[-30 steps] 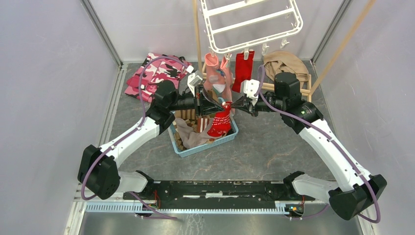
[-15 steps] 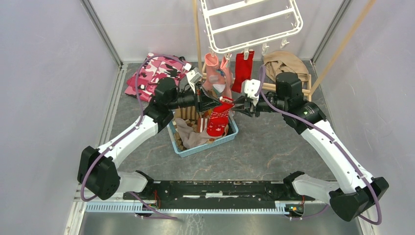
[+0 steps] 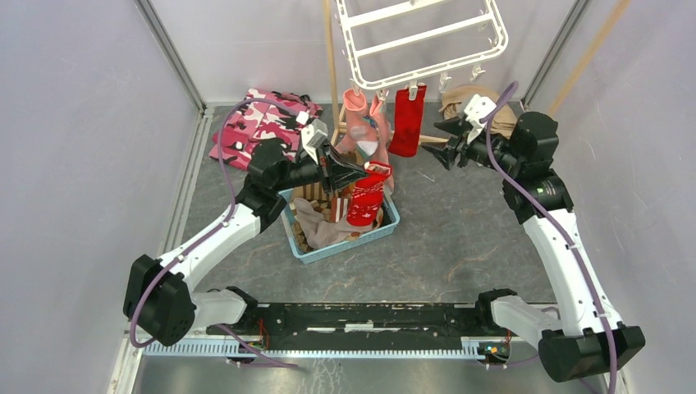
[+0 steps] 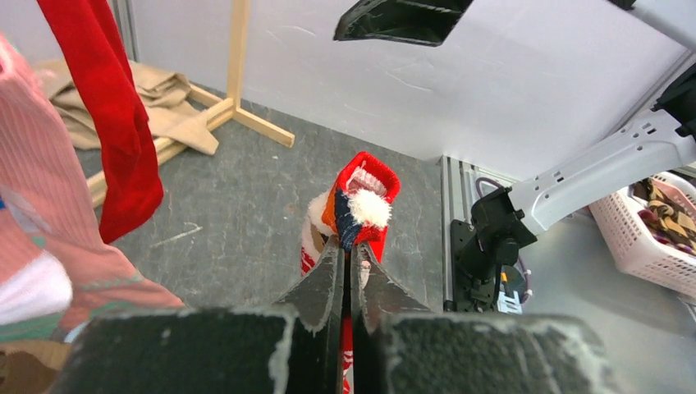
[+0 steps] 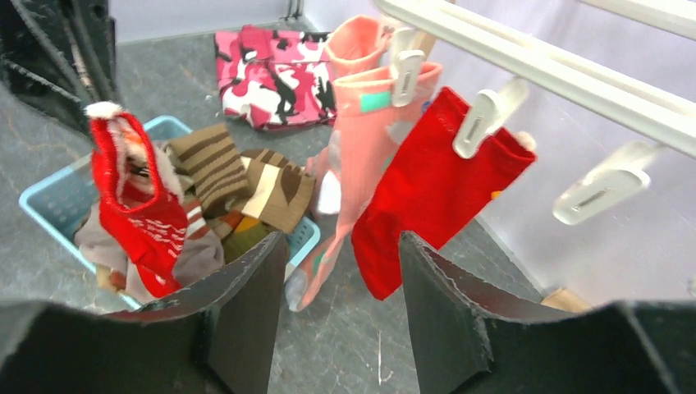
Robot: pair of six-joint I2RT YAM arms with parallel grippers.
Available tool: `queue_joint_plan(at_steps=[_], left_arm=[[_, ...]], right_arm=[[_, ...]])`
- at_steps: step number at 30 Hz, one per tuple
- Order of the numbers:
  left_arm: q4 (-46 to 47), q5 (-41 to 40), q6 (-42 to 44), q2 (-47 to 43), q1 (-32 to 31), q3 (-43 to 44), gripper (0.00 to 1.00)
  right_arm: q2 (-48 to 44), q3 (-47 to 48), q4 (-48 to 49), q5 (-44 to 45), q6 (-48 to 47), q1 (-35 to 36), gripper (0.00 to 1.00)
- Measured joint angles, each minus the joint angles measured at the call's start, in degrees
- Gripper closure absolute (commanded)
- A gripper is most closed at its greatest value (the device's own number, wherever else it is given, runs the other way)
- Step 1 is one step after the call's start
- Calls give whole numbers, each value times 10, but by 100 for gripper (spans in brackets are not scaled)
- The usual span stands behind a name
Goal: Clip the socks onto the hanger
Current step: Open the clamp at the hanger.
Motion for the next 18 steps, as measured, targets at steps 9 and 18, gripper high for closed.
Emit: queue_joint_plan(at_steps=[9,18], left_arm=[[120,-7,-76,2,-1,-10,98],[111,-14,-42,8,-9,-6,97]], right_arm=[[11,-69,194,-38,146,-106,29],[33,-76,364,-37,215,-141,17]])
